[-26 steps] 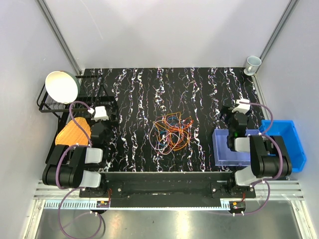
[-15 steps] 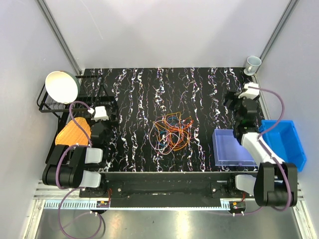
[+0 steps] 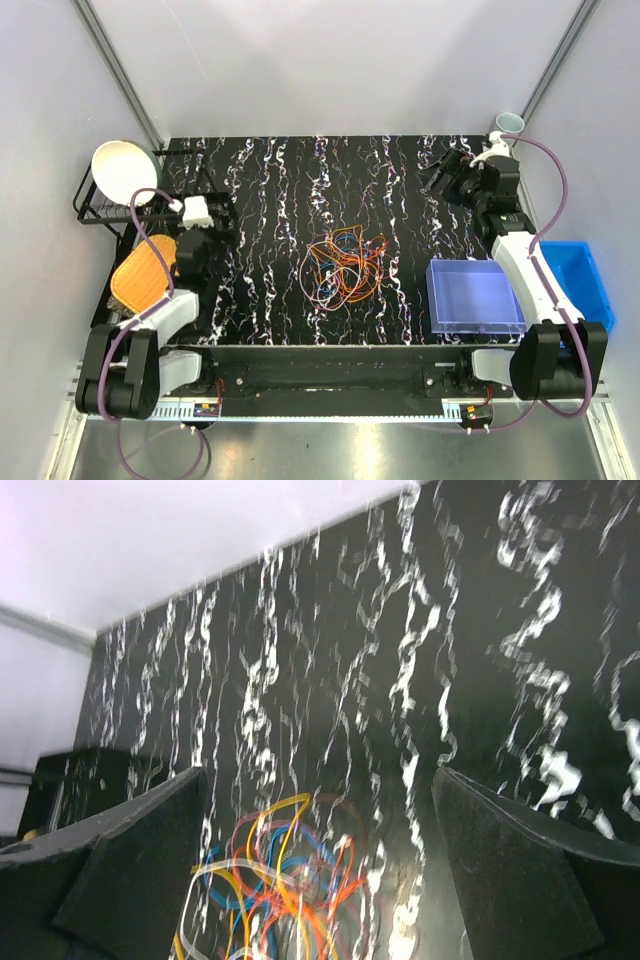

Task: Untangle the cables

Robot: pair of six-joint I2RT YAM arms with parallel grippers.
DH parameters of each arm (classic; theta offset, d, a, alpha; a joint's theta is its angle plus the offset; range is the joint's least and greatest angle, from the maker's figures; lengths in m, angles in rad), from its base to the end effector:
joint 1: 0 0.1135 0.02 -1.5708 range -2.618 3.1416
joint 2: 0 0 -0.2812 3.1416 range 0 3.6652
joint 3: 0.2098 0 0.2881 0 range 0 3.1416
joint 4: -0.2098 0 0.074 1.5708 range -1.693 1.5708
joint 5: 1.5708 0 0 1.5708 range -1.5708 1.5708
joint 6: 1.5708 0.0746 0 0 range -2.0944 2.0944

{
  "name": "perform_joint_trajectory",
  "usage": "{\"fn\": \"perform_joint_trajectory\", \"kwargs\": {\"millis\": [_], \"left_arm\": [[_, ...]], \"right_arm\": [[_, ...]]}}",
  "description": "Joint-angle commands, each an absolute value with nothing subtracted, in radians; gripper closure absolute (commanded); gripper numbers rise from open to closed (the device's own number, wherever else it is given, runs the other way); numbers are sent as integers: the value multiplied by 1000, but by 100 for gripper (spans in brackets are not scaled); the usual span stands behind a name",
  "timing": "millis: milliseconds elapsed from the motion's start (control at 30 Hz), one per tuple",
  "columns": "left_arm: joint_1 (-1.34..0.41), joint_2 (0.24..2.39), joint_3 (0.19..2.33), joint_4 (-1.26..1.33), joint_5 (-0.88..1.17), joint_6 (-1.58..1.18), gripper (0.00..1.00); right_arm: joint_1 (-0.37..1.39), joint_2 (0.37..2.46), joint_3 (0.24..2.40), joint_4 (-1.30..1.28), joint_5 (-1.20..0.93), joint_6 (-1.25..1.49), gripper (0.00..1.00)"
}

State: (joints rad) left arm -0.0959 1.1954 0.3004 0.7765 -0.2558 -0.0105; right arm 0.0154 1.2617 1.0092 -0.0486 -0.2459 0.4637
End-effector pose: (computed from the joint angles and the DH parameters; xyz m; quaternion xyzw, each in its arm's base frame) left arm 0.2856 -0.0085 0.1755 -0.0530 0.7446 0.0602 0.6627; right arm 0.3617 0.0237 0.3257 0.1067 0.7953 0.2356 0.5483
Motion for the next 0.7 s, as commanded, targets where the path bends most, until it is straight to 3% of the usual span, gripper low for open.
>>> {"fn": "perform_joint_trajectory", "kwargs": {"millis": [0,333,467,567,633,667], "left_arm": [[-112,1036,491,446,-245,-60,1],[-123,713,480,69,-315,-305,1],[-121,684,541,-198,-206,-478,1],[-121,649,516,-181,-30,-459,1],[-120,621,493,-202,-63,-620,1],[-118,603,503,-354,-160,-720,1]], "right_arm": [[40,1220,1113,-175,-212,471,0],[43,1187,1146,-256,-180,459,0],[55,1174,1140,-250,-163,457,0],[61,1174,1146,-259,-166,459,0],[61,1175,1144,-262,-205,457,0],[61,1174,1144,-265,-215,463,0]]}}
